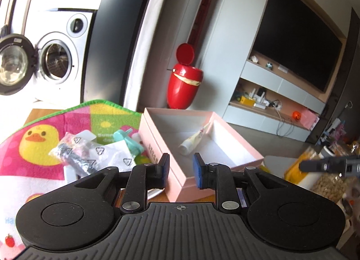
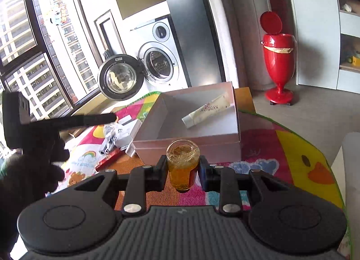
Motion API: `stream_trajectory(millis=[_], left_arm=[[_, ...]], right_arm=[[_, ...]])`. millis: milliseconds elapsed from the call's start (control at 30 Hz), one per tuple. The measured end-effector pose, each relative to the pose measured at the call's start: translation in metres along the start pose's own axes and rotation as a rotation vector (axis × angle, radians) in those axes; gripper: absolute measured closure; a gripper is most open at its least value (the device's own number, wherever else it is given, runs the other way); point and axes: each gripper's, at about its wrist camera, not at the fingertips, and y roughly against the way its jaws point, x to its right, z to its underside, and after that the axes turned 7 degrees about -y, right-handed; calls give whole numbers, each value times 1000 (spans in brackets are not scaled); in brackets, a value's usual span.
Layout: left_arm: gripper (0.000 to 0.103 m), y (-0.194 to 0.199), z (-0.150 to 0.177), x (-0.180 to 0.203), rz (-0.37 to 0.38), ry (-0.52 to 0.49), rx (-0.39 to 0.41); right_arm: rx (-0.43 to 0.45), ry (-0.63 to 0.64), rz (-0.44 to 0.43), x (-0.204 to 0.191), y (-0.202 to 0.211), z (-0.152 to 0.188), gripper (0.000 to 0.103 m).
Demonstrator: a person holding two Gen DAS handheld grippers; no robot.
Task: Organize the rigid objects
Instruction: 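Lower the white tube into the pink box and open the left gripper, then release the amber bottle into the box while the left gripper grasps the red lighter, then lift the red lighter with the left gripper and hold it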
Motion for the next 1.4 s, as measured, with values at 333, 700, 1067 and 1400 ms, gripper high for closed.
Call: stream_trajectory(millis=[333,700,1067,1400], left_arm=[[78,40,57,-32,-265,-84,-100],[77,3,55,-35,-181,-112,-138],[77,29,57,-73,-218,34,-98],[77,24,59,-72,-81,-2,-114]], right_arm=[[23,-5,20,-41,-79,-71,57],[-42,422,99,-112,-86,60,44],[-32,952,186,-192,-185,97,45],[-141,919,229,-197,-200,105,70]])
